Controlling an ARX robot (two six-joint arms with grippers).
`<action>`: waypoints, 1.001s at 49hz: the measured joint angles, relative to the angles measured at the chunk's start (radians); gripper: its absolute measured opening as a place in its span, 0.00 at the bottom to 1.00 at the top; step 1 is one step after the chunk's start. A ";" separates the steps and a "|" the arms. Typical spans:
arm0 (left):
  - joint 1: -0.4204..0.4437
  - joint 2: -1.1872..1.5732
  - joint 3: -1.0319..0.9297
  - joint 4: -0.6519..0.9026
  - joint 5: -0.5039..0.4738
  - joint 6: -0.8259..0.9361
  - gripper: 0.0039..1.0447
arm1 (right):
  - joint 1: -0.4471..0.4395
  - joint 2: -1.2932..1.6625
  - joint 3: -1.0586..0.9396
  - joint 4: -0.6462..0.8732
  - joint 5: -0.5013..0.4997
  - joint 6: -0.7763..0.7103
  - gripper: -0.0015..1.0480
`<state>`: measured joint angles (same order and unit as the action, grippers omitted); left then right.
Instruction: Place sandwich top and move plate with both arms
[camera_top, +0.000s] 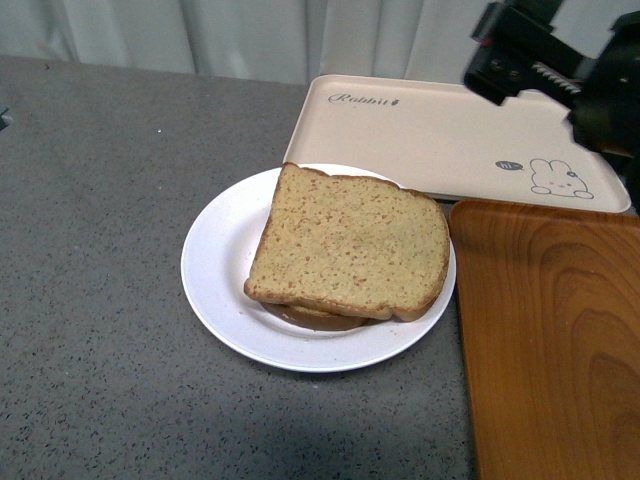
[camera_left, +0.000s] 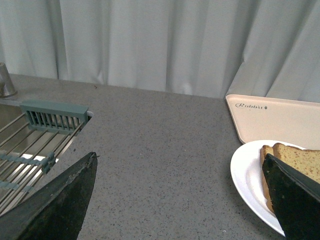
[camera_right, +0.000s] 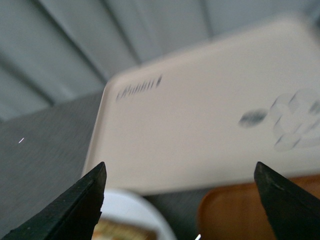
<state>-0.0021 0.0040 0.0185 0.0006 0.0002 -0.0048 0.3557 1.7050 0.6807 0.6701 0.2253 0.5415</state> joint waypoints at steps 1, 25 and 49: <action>0.000 0.000 0.000 0.000 0.000 0.000 0.94 | -0.014 -0.004 -0.055 0.136 0.039 -0.075 0.78; 0.000 0.000 0.000 0.000 0.000 0.000 0.94 | -0.352 -1.058 -0.675 -0.173 -0.223 -0.528 0.04; 0.000 -0.001 0.000 0.000 -0.001 0.000 0.94 | -0.353 -1.699 -0.674 -0.668 -0.227 -0.537 0.01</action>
<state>-0.0021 0.0032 0.0185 0.0006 -0.0010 -0.0048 0.0025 0.0055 0.0063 0.0017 -0.0017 0.0040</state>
